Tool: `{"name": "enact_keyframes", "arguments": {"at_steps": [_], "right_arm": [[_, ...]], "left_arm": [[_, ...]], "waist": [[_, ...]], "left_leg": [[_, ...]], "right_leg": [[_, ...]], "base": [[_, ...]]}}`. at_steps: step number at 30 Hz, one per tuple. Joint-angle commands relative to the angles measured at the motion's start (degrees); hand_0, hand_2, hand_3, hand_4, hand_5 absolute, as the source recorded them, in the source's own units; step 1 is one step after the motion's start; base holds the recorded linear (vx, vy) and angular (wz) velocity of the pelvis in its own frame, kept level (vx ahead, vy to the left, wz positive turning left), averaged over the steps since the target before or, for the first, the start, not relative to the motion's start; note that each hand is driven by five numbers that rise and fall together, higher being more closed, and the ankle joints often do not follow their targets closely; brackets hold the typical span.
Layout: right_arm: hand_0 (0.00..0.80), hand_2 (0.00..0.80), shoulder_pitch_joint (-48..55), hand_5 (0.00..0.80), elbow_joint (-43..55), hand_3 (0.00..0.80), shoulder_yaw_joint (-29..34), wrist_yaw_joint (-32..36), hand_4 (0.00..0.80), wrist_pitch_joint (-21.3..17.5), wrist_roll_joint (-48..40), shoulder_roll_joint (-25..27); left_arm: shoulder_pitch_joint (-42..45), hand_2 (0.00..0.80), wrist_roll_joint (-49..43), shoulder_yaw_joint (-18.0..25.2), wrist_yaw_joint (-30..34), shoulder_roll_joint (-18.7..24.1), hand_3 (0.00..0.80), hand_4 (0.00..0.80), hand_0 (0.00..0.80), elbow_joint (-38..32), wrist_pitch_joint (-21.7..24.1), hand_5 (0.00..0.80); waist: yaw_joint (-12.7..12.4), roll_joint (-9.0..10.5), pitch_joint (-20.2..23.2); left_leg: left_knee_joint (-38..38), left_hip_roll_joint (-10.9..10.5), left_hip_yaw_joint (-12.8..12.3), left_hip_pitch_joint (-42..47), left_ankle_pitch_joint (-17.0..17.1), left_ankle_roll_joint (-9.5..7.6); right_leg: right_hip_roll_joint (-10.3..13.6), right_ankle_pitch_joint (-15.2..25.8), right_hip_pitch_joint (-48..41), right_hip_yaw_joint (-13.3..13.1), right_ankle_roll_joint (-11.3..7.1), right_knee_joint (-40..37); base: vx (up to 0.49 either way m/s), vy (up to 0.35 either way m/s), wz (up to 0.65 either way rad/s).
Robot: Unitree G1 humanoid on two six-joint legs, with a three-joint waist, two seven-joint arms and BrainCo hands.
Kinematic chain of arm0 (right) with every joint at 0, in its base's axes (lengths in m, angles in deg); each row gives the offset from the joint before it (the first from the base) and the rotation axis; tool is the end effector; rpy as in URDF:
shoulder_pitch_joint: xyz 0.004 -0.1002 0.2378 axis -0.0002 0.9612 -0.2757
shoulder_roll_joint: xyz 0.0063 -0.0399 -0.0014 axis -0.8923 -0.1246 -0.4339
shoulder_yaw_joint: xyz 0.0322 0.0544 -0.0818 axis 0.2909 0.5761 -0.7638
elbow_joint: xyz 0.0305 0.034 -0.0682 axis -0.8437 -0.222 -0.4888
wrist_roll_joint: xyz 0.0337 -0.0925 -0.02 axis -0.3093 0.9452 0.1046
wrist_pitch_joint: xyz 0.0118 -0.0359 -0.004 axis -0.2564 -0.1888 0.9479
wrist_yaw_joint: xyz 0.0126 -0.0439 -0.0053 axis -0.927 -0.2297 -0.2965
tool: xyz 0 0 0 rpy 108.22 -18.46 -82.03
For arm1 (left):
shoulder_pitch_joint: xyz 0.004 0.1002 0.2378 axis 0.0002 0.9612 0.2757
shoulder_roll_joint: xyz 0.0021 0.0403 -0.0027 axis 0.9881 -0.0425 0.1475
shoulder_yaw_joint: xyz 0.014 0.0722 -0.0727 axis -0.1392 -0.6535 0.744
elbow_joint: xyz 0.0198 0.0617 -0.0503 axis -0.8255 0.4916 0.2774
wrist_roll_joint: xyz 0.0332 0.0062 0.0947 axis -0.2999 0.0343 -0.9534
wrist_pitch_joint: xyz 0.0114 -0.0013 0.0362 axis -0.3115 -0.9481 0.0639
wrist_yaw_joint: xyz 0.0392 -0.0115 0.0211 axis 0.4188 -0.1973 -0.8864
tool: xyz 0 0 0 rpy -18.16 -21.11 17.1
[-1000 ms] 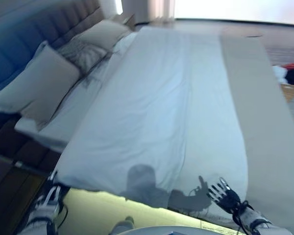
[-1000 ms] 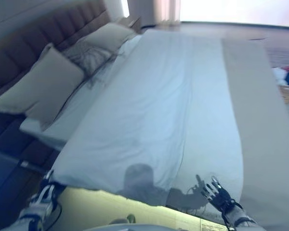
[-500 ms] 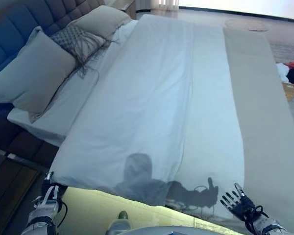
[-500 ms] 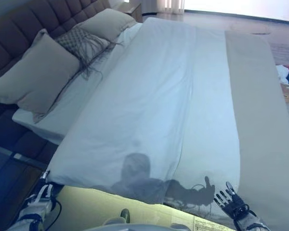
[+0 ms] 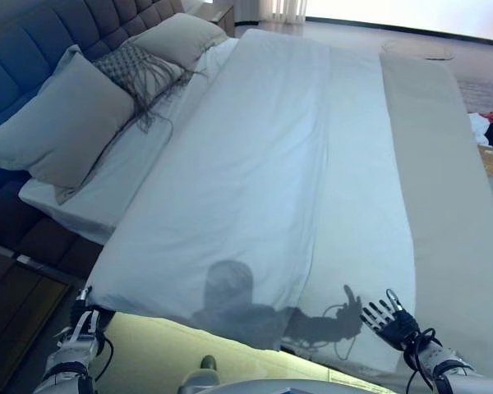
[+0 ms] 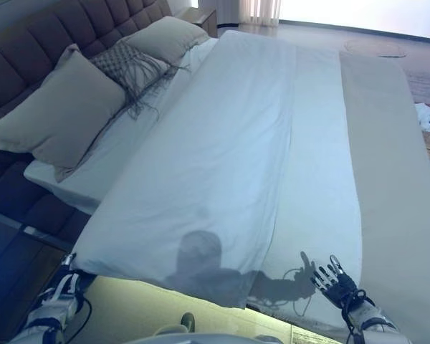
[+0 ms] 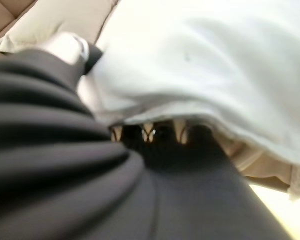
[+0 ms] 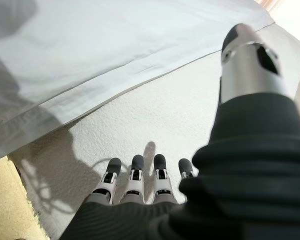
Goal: Make the bed neatly
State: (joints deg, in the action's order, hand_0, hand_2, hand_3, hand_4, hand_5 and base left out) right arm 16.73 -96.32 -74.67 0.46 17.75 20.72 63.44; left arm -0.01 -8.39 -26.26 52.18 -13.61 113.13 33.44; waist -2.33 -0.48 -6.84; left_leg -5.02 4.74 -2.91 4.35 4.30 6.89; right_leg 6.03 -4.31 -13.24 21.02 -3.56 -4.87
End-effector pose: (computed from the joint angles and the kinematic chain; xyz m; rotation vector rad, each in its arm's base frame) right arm 0.1173 -0.3205 -0.0650 0.8737 0.7607 -0.4124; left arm 0.1223 0.3290 -0.0570 -1.1653 0.3412 0.6704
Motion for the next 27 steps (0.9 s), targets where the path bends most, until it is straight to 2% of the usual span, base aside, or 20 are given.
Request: {"name": "enact_keyframes", "arguments": {"at_steps": [1, 10, 11, 12, 17, 20, 27], "right_arm": [[0.0, 0.0, 0.73, 0.0, -1.44, 0.0, 0.66, 0.15, 0.0, -0.37, -0.67, 0.87], [0.0, 0.0, 2.45, 0.0, -1.09, 0.0, 1.7, -0.18, 0.0, 0.28, 0.37, 0.39], [0.0, 0.0, 2.62, 0.0, -1.27, 0.0, 1.81, -0.12, 0.0, 0.37, 0.63, 0.41], [0.0, 0.0, 2.68, 0.0, -1.35, 0.0, 1.86, -0.1, 0.0, 0.49, 0.81, 0.45], [0.0, 0.0, 2.92, 0.0, -1.79, 0.0, 1.98, 0.61, 0.0, 0.73, 1.43, 0.43], [0.0, 0.0, 2.82, 0.0, -1.46, 0.0, 1.82, 0.54, 0.0, 0.84, 1.74, 0.02], [0.0, 0.0, 2.37, 0.0, -2.35, 0.0, 1.68, 0.93, 0.0, 0.56, 2.94, -0.44]], "left_arm": [[12.73, 0.8, 2.69, 7.82, -2.5, 11.53, 0.8, 0.8, 0.8, 1.38, 4.78, 0.8], [13.53, 0.8, -0.23, 5.97, -4.16, 9.08, 0.8, 0.8, 0.8, -2.28, 2.57, 0.8], [13.72, 0.304, -0.82, 5.84, -4.19, 8.98, 0.304, 0.304, 0.304, -2.42, 2.05, 0.304], [13.74, 0.0, -1.06, 5.72, -4.21, 8.95, 0.0, 0.0, 0.0, -2.42, 1.86, 0.0], [14.5, 0.0, -4.38, 4.67, -3.5, 8.1, 0.0, 0.0, 0.0, -1.01, -0.31, 0.0], [15.55, 0.0, -9.4, 4.12, -1.05, 7.13, 0.0, 0.0, 0.0, 1.05, -2.45, 0.0], [16.88, 0.0, -15.98, 0.72, 5.01, 3.44, 0.0, 0.0, 0.0, 7.72, -2.27, 0.0]], "waist": [[-7.73, -0.19, 2.67], [-7.64, -0.07, 2.37], [-7.61, -0.06, 2.38], [-7.58, -0.05, 2.41], [-7.79, 0.0, 2.35], [-7.87, -0.06, 2.19], [-8.17, -0.16, 1.5]], "left_leg": [[2.78, -2.74, 0.36, 0.58, -7.23, -3.04], [2.16, -2.92, -0.19, 1.48, -7.53, -3.54], [2.0, -2.91, -0.24, 1.6, -7.49, -3.53], [1.91, -2.9, -0.25, 1.66, -7.46, -3.53], [1.58, -2.89, -0.3, 1.75, -7.19, -3.53], [1.47, -2.94, -0.4, 1.68, -7.15, -3.61], [1.45, -3.09, -0.36, 1.53, -7.16, -3.92]], "right_leg": [[6.02, 3.19, 5.96, -0.7, -5.55, 4.73], [6.47, 4.21, 5.58, -1.16, -6.29, 3.62], [6.45, 4.3, 5.56, -1.22, -6.34, 3.52], [6.45, 4.35, 5.54, -1.25, -6.35, 3.46], [6.52, 4.66, 5.44, -1.25, -6.43, 3.14], [6.57, 4.69, 5.67, -1.18, -6.41, 3.19], [6.82, 4.53, 5.98, -1.18, -6.33, 3.6]], "base": [[0.0, 0.0, 0.0], [0.031, 0.008, 0.01], [0.043, 0.016, 0.01], [0.042, 0.015, 0.01], [0.039, 0.015, 0.05], [0.025, 0.019, 0.07], [0.016, 0.027, 0.16]]}}
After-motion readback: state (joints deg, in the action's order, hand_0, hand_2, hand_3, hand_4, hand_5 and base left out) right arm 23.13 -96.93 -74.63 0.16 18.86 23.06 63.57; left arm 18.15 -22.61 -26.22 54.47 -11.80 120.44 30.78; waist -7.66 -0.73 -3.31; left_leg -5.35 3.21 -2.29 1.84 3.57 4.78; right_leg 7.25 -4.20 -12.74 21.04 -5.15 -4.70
